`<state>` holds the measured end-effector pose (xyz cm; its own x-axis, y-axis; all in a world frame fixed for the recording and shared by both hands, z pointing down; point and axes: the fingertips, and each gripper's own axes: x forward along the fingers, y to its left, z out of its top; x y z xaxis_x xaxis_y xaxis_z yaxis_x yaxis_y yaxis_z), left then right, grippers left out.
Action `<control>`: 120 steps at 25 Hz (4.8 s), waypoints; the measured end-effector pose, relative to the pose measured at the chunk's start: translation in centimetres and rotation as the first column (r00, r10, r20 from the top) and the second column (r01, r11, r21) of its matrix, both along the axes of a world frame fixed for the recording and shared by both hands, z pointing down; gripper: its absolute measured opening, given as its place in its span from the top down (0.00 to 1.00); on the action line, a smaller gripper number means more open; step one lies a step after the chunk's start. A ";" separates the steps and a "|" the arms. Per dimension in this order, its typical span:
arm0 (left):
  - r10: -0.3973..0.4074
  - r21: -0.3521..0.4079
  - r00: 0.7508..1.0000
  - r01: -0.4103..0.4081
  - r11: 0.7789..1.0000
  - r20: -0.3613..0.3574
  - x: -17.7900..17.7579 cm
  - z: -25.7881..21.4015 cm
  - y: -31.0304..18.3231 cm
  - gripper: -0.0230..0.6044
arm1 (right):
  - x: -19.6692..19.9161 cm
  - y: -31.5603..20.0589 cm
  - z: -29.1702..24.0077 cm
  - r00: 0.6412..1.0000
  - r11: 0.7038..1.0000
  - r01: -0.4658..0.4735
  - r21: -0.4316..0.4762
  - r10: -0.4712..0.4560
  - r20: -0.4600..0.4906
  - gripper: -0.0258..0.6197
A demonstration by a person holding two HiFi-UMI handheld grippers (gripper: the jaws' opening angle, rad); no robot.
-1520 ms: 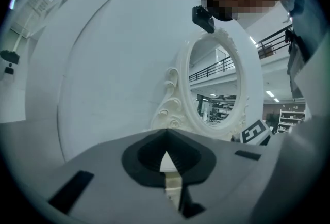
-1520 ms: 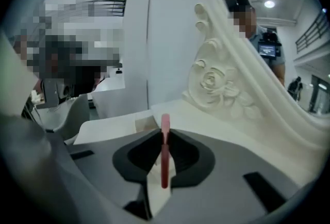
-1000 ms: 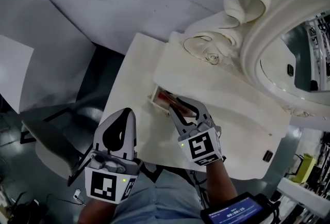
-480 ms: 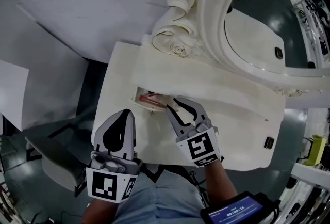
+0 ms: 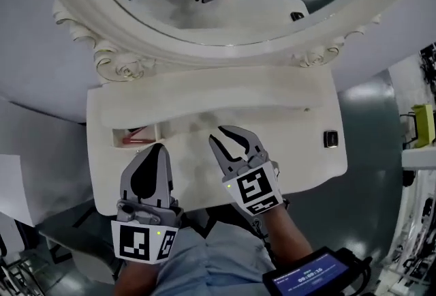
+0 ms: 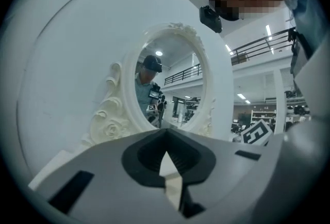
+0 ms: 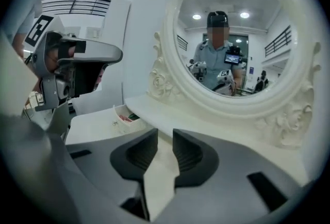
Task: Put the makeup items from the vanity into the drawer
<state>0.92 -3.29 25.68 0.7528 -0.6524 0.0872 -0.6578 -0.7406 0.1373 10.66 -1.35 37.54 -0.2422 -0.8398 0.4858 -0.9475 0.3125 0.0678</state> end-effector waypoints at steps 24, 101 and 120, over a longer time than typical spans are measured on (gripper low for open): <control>0.471 0.000 0.882 -0.471 0.882 -0.014 15.7 -0.2 9.5 0.96 | 17.6 16.6 0.9 0.786 0.786 -0.618 -0.016 0.618 0.002 0.82; -0.073 -0.027 0.997 0.074 0.997 0.019 7.3 1.1 1.5 0.96 | 8.5 -0.1 2.3 0.985 0.991 -0.092 -0.093 0.105 0.139 0.43; -0.374 -0.097 0.926 0.378 0.921 0.050 -15.7 3.7 -4.8 0.96 | -17.6 -7.6 5.2 0.940 0.937 0.301 -0.177 -0.260 0.222 0.43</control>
